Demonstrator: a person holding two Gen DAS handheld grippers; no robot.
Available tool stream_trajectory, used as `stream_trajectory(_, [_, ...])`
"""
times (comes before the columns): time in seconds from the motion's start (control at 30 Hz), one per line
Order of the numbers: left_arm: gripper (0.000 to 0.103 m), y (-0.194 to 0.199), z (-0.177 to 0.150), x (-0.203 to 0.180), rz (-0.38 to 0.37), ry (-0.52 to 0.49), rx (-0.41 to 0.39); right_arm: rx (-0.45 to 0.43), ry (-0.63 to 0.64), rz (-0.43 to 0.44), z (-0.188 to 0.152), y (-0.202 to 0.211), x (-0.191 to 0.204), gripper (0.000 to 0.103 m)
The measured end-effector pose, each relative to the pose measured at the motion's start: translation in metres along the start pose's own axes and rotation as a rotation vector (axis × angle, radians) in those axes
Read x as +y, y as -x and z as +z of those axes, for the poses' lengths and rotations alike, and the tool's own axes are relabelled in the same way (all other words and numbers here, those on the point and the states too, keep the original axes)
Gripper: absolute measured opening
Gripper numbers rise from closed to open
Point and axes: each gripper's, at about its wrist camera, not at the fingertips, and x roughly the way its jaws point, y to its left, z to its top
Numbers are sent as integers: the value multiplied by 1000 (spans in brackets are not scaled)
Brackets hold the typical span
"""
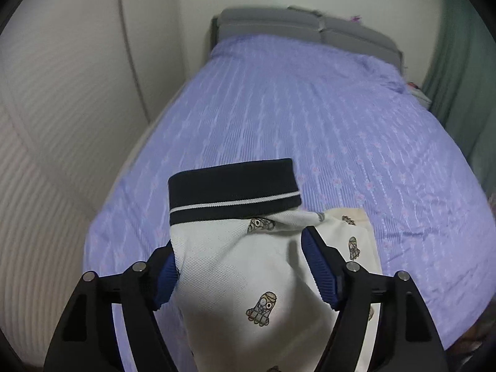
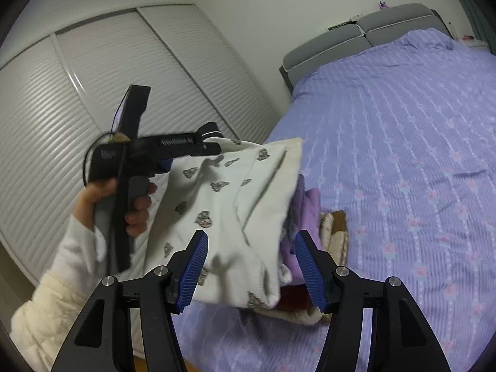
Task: Fold small clothes
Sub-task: 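Lower the shirt onto the clothes stack and open both grippers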
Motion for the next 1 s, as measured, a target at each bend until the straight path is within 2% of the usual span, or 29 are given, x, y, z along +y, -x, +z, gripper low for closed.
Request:
stream_trajectory(0.03, [78, -2, 1, 0, 9, 5, 30, 10, 7, 2, 2, -1, -1, 60])
stream_trajectory(0.07, [85, -3, 2, 1, 48, 11, 52, 16, 7, -2, 3, -2, -1, 60])
stream_trajectory(0.17, [93, -3, 6, 4, 185, 1, 80, 10, 3, -8, 6, 3, 0, 60])
stream_trajectory(0.2, [95, -1, 7, 4, 195, -1, 77, 7, 11, -11, 8, 4, 2, 60])
stream_trajectory(0.3, [95, 11, 5, 3, 215, 11, -2, 7, 46, -19, 15, 7, 7, 60])
stream_trajectory(0.37, [96, 21, 5, 0, 318, 15, -84, -8, 50, -25, 17, 11, 7, 62])
stream_trajectory(0.4, [96, 26, 4, 0, 358, 25, -121, -15, 50, -34, 19, 12, 7, 67])
stream_trajectory(0.53, [95, 49, -4, 1, 304, 93, -203, -31, 51, -49, 25, 22, 4, 67])
stream_trajectory(0.6, [95, 70, -17, -16, 298, 62, -275, -45, 75, -53, 28, 31, 2, 68])
stream_trajectory(0.67, [96, 89, -37, -33, 287, 17, -328, -63, 117, -65, 31, 43, -1, 74])
stream_trajectory(0.7, [99, 98, -46, -42, 285, -6, -346, -70, 143, -75, 33, 51, -4, 84])
stream_trajectory(0.73, [100, 110, -63, -57, 295, -32, -378, -77, 163, -85, 35, 58, -6, 89])
stream_trajectory(0.87, [103, 143, -110, -94, 265, -68, -471, -120, 277, -165, 44, 94, -18, 94])
stream_trajectory(1.0, [103, 160, -143, -121, 202, -62, -486, -145, 330, -240, 48, 135, -36, 98])
